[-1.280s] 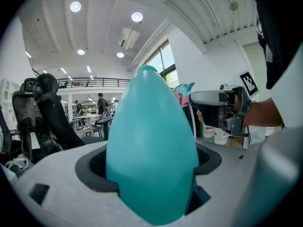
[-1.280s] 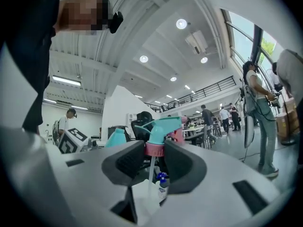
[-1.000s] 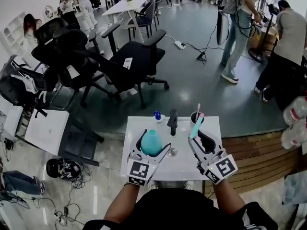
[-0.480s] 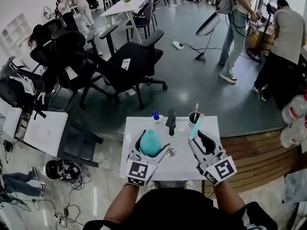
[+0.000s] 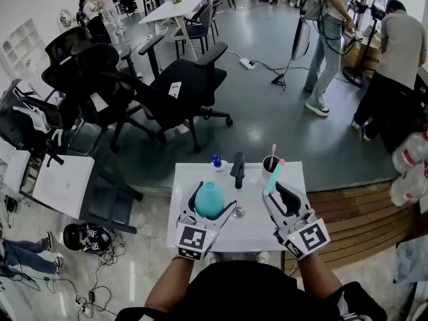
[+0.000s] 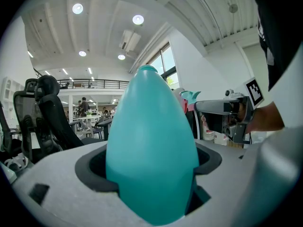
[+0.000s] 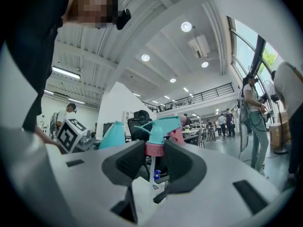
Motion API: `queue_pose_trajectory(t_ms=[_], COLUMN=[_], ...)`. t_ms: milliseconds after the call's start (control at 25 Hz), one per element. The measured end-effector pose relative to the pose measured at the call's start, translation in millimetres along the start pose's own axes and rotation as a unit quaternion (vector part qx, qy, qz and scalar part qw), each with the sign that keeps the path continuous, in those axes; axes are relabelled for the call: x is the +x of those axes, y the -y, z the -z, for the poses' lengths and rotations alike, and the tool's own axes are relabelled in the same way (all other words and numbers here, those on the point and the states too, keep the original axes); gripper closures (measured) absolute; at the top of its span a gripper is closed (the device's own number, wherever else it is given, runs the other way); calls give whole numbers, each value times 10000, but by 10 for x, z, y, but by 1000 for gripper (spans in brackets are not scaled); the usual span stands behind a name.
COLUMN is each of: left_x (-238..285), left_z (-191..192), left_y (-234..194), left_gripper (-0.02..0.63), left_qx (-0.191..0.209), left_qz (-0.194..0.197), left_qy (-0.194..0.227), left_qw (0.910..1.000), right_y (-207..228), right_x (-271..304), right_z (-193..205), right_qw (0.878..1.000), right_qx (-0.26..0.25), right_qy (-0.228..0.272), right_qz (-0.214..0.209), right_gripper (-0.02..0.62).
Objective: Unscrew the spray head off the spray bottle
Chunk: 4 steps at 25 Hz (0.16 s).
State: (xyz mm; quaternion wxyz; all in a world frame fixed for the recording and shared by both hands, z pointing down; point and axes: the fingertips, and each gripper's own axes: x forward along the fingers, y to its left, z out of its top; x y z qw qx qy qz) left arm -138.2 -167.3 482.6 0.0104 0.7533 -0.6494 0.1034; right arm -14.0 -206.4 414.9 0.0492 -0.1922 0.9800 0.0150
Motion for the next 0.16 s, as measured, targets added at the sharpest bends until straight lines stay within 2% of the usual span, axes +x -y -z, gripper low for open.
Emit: queue_pose_trajectory(t_ms=[160], left_x=[-23], left_z=[-7], left_y=[11], left_gripper=[155], left_qx=[-5], left_qz=[22], left_qy=[-12], left_qw=[10000], right_y=[-32], right_x=[-9], right_z=[-42], right_qw=[10000], right_qx=[-29], right_qy=[50], right_qz=[-19], right_gripper=[459])
